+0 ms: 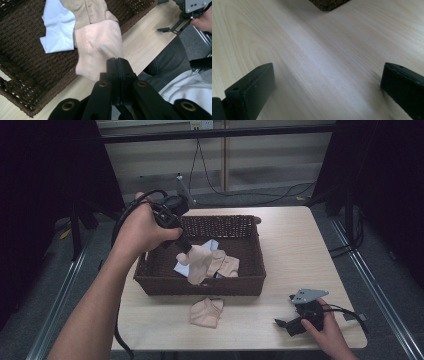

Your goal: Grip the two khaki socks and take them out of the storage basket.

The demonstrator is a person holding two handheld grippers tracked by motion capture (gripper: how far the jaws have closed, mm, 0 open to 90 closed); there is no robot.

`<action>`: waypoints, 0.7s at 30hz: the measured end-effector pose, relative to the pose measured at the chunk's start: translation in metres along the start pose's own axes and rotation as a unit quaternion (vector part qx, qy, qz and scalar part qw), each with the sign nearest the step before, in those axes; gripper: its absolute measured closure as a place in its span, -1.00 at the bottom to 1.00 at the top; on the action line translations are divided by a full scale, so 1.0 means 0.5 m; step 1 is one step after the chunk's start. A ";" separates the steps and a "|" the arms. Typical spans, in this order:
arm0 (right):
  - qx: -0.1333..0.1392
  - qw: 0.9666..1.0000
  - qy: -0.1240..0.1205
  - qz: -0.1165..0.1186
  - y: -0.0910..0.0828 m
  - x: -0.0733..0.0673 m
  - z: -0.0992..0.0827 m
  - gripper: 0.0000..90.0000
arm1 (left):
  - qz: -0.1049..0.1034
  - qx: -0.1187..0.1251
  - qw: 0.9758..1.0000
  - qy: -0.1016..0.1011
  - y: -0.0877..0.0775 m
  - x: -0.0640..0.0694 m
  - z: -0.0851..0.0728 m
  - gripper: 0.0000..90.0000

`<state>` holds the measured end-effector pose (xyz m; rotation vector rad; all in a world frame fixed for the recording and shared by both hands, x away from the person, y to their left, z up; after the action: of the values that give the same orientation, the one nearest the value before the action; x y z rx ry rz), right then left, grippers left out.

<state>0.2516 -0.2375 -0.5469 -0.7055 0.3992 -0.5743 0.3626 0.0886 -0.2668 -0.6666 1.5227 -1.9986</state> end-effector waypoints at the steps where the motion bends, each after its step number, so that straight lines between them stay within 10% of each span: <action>1: 0.000 1.000 0.000 0.000 0.000 0.000 0.000 -1.00 | 0.002 -0.001 1.000 0.002 -0.002 0.001 -0.001 0.97; 21: 0.001 1.000 0.000 0.000 0.000 0.000 0.000 -1.00 | -0.018 -0.002 0.999 0.049 0.032 0.061 -0.042 0.95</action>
<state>0.2517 -0.2373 -0.5470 -0.7034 0.3985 -0.5758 0.3282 0.0793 -0.2856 -0.6095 1.5820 -2.0846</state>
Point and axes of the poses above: each handheld gripper's, and its own axes: y roughly forward along the jaws, z roughly out of its top, x roughly to its right, the point moved 5 cm from there along y, roughly forward along the jaws, and after that the axes turned 10 degrees about z, right-handed, at the moved point
